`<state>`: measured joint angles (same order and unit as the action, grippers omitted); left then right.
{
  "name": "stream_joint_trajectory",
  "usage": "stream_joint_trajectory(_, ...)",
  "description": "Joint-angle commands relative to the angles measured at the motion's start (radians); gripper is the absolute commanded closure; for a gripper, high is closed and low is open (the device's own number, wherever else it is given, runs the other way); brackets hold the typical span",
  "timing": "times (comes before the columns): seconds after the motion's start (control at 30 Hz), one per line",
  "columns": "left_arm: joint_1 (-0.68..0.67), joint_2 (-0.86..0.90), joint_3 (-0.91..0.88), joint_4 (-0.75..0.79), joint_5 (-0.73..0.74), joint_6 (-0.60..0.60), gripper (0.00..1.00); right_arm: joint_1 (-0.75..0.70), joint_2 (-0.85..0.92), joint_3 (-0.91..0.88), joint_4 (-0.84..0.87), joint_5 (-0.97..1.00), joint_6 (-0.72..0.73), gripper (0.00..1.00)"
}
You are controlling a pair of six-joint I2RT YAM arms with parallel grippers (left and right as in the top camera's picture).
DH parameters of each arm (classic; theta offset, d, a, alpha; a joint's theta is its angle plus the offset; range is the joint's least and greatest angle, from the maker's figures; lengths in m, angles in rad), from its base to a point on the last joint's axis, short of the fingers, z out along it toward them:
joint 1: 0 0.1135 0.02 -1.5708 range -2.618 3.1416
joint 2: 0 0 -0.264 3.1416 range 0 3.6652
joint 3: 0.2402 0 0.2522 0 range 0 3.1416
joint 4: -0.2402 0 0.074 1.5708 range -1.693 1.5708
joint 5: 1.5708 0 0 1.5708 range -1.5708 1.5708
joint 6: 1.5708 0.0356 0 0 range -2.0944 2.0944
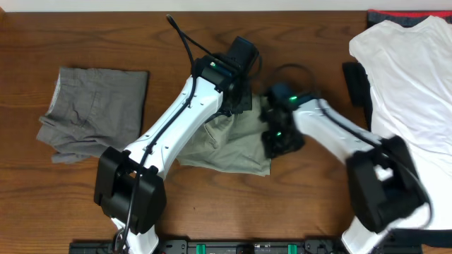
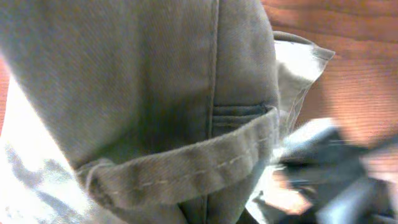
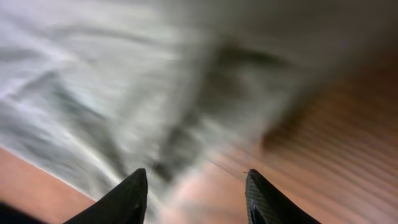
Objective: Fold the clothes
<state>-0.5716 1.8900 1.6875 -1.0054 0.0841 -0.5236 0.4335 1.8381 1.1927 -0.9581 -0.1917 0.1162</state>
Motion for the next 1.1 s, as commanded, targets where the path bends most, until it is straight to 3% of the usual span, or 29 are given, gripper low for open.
stream_joint_trajectory(0.0, -0.002, -0.007, 0.018, 0.002, 0.014, -0.012, 0.94, -0.087, -0.120, 0.000, -0.008, 0.139, 0.109, 0.48)
stream_joint_trajectory(0.2, -0.011, -0.007, 0.018, 0.008, 0.018, -0.048, 0.93, -0.191, -0.177, 0.000, 0.006, 0.123, 0.124, 0.43)
stream_joint_trajectory(0.43, -0.077, -0.006, 0.018, 0.034, 0.029, -0.055, 0.78, -0.216, -0.162, -0.001, 0.023, 0.120, 0.128, 0.43)
stream_joint_trajectory(0.53, -0.108, -0.001, 0.018, 0.046, 0.026, -0.054, 0.55, -0.216, -0.162, -0.001, 0.028, 0.120, 0.134, 0.43)
stream_joint_trajectory(0.63, -0.121, 0.006, 0.018, 0.063, 0.013, -0.054, 0.41, -0.216, -0.162, -0.001, 0.027, 0.120, 0.134, 0.43)
stream_joint_trajectory(0.9, -0.084, 0.006, 0.018, 0.060, 0.013, -0.019, 0.39, -0.215, -0.162, -0.001, 0.032, 0.108, 0.131, 0.43)
stream_joint_trajectory(1.07, 0.001, 0.005, 0.018, -0.019, 0.009, 0.072, 0.39, -0.195, -0.162, -0.007, 0.072, -0.088, -0.012, 0.51)
